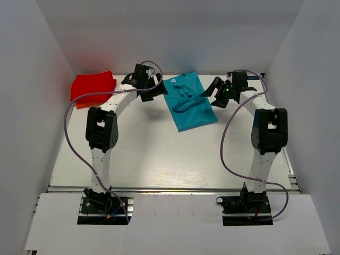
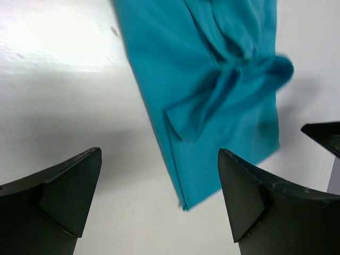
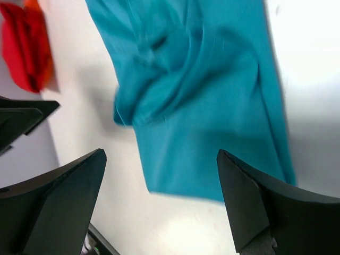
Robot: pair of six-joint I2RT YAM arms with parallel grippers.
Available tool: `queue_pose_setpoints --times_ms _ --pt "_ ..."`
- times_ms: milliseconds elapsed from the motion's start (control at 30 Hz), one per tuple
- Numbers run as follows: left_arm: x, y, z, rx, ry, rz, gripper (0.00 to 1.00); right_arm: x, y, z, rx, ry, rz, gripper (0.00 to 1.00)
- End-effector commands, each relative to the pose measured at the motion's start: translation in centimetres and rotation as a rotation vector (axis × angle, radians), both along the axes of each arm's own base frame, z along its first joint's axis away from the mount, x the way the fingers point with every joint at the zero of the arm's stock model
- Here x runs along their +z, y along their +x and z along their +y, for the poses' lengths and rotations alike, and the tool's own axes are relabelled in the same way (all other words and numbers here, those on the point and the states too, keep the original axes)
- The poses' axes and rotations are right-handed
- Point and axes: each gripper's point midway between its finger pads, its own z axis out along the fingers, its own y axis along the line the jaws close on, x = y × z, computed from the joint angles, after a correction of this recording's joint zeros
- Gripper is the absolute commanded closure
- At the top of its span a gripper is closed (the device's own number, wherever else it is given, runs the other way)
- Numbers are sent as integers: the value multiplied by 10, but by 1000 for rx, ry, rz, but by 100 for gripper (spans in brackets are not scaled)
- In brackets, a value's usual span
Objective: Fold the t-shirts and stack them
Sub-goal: Fold the folded rectangular tshirt in 1/3 of the way
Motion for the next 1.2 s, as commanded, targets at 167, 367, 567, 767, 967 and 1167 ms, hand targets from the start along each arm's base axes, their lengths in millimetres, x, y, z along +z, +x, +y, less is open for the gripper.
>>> queue_pose_setpoints --times_ms 167,367,567,767,967,1167 --pt "6 -65 -78 -273 -12 -45 0 -12 -39 0 99 -157 -82 10" --pt "-2 -76 -141 -407 -102 -112 0 -40 -35 4 84 -124 -34 10" --pt "-33 -87 -159 -435 -116 -77 0 -62 -46 6 53 -87 -2 10" --pt "-85 -132 -147 -466 -75 7 0 -84 -83 3 2 -57 40 10" --pt "-98 -181 -120 -495 -23 59 0 -114 -162 9 45 -36 164 10" --pt "-79 -235 -88 -539 57 55 0 -111 -240 21 123 -41 186 10"
